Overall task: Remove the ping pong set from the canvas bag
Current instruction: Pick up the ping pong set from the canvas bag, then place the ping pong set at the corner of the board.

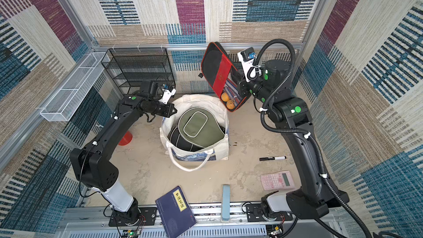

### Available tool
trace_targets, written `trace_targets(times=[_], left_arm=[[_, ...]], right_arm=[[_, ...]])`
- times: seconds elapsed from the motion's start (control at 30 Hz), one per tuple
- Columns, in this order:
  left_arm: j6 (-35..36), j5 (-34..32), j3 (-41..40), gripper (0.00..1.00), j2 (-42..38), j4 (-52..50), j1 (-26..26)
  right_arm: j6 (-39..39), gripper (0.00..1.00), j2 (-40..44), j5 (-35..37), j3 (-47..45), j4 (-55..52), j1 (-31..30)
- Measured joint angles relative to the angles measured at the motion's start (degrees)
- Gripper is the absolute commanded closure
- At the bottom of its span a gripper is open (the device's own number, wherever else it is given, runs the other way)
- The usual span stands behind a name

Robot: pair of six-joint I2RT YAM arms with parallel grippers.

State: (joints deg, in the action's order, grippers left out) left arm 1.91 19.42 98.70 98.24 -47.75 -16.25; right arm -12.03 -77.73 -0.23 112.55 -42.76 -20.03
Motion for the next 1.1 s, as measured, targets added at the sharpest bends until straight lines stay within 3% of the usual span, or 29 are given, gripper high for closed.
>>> trace_targets(times=[0.17,0.37,0.7,0.93,1.1], left_arm=[[0.00,0.04,0.00,1.00,0.00,0.00,0.00],[0.00,0.44,-0.02,1.00,0.00,0.04,0.00],[-0.22,1.99,-0.37,1.00,0.00,0.94,0.07],[-0.83,4.13,-2.62,1.00,-0.11,3.89,0.07],[-1.55,5.62,-3.93,1.00,-0.09,5.84,0.07]], right_arm=[[1.62,1.00,1.90,8.57,-2.03,0.31,2.05],[5.66,1.00,7.37,10.64,-16.26,1.01,8.11],[11.04,1.00,9.94,4.13,-35.98,7.82,16.92],[11.74,1.00,6.45,-3.41,-46.36,20.68,20.06],[12.44,1.00,1.36,-11.87,-50.80,31.87,26.77]])
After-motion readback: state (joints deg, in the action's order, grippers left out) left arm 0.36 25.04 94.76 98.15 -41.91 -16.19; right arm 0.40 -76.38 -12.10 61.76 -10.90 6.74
